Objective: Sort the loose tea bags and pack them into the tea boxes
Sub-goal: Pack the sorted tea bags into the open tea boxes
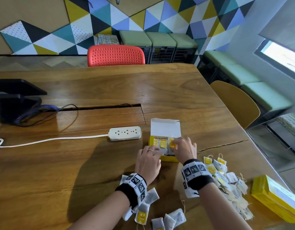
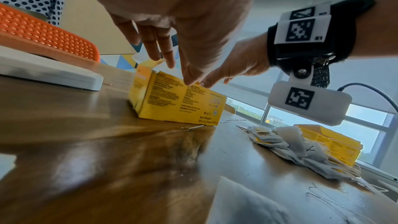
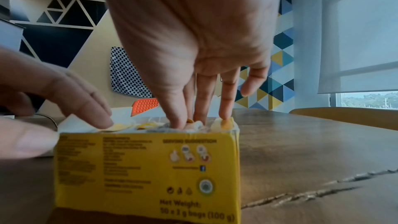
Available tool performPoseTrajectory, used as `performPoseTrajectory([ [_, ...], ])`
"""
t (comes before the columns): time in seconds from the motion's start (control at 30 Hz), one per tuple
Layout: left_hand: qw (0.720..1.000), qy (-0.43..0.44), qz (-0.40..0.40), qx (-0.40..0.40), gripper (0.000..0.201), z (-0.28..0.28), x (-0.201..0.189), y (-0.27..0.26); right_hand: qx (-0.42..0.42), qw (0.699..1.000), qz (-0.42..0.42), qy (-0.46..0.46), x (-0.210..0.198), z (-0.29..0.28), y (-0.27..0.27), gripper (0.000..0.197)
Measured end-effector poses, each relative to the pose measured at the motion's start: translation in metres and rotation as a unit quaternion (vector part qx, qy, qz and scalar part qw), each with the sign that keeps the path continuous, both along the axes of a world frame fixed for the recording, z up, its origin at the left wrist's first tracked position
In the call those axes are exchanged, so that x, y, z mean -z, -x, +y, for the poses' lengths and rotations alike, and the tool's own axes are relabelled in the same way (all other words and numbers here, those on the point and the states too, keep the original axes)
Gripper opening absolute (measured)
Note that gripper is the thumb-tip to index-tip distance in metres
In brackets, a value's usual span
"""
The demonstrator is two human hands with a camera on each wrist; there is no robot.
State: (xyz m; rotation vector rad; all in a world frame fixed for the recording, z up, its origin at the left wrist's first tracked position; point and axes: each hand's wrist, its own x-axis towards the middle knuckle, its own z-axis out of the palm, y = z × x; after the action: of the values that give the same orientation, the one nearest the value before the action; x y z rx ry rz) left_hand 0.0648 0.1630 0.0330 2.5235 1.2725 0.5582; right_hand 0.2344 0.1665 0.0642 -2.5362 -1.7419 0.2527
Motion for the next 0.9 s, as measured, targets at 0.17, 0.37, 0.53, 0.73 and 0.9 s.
performPoseTrajectory([
  [0.17, 1.000, 0.012, 0.004, -0.003, 0.035, 0.003, 0.003, 0.006, -0.021, 0.998, -0.050, 0.031, 0.002, -0.002, 0.000, 0.028],
  [0.37, 0.999, 0.022, -0.044, 0.006, 0.035, 0.003, 0.006, 0.011, -0.050, 0.986, 0.001, -0.159, 0.004, -0.022, 0.006, 0.024],
  [0.53, 0.995, 0.049, -0.076, 0.031, 0.024, -0.005, 0.016, 0.030, -0.057, 0.967, 0.176, -0.176, 0.020, -0.064, 0.023, 0.021],
  [0.73, 0.966, 0.218, 0.085, 0.114, 0.027, -0.036, 0.021, 0.042, -0.084, 0.974, 0.185, 0.101, 0.036, -0.113, 0.025, 0.015],
  [0.9, 0.960, 0.244, 0.117, 0.074, 0.040, -0.050, 0.025, 0.037, -0.142, 0.946, 0.142, 0.255, 0.040, -0.145, 0.020, 0.058],
])
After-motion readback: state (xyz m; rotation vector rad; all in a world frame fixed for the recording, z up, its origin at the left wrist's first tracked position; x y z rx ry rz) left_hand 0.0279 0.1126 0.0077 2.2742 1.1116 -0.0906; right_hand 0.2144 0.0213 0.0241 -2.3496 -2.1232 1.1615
